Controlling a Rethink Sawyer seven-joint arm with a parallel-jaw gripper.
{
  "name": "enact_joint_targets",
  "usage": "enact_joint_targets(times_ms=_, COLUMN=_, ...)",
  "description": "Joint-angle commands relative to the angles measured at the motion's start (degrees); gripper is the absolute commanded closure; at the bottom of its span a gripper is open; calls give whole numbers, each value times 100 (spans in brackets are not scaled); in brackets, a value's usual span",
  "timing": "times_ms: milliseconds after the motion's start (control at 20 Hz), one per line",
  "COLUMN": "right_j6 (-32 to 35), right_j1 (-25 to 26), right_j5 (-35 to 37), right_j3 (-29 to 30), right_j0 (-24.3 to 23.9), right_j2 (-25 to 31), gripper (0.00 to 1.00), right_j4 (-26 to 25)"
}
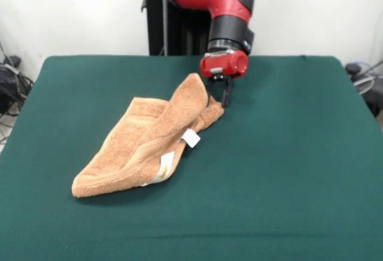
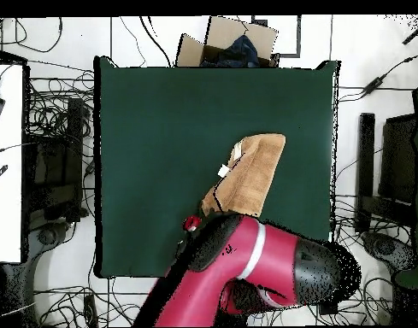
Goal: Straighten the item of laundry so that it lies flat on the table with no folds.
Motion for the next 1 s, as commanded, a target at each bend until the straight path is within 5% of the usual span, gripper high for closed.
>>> enact_joint_targets(times_ms=50, right_j6=-1170, right_j1=-318, right_j5=4954, right_j3=68, right_j0=870, right_j2=11, gripper=0, right_j4=2509)
enact_joint_targets(times_ms=500, right_j6=-1628, right_j1=-1790, right_j5=6783, right_j3=599, right_j0=1604, right_j2=-771, gripper=0, right_j4=2984)
enact_joint_targets(times_ms=1000, right_j6=-901, right_j1=-2273, right_j5=7919, right_j3=350, right_j0=1711, right_j2=-1318, gripper=0, right_j4=1893)
